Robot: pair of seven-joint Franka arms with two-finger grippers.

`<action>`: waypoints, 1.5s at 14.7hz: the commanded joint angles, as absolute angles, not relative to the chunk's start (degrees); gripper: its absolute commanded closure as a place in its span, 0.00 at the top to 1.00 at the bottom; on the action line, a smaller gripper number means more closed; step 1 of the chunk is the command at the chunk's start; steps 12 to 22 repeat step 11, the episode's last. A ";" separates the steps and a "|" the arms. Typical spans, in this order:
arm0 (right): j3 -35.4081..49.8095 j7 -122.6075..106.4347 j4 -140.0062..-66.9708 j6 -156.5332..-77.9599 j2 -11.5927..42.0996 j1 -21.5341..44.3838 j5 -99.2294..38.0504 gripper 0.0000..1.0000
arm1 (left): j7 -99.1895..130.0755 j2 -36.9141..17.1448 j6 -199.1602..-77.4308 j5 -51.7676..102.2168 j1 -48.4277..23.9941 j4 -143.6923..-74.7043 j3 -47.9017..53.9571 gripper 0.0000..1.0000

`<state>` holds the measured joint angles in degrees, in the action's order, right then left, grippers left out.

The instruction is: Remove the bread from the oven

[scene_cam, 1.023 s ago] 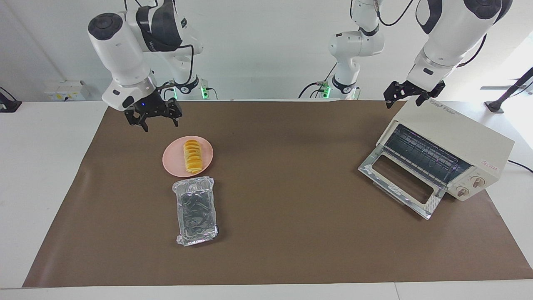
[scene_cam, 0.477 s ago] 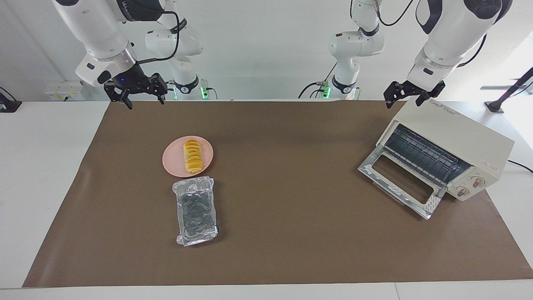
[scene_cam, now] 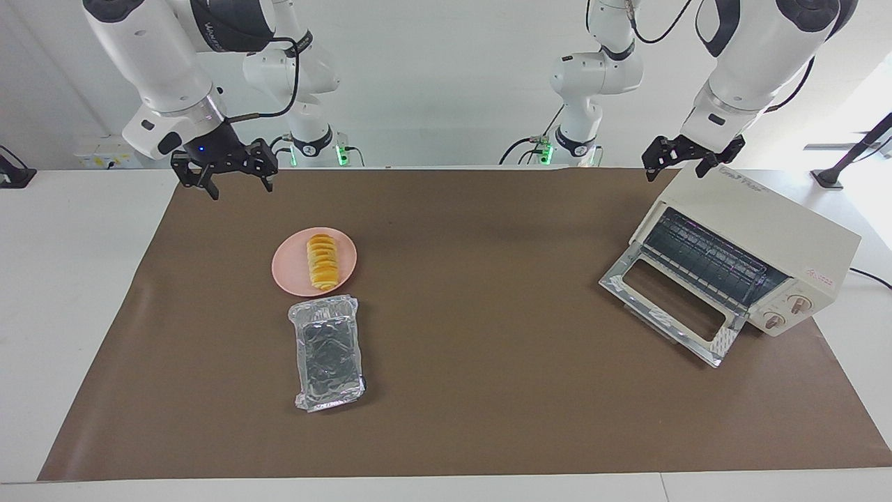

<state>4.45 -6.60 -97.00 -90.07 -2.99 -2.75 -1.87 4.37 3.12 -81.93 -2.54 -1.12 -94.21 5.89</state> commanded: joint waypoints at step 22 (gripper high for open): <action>5.01 -7.56 -97.82 -90.35 -3.60 -5.10 -2.29 1.00 | 4.04 4.57 -82.35 -1.67 -0.35 -95.45 6.15 1.00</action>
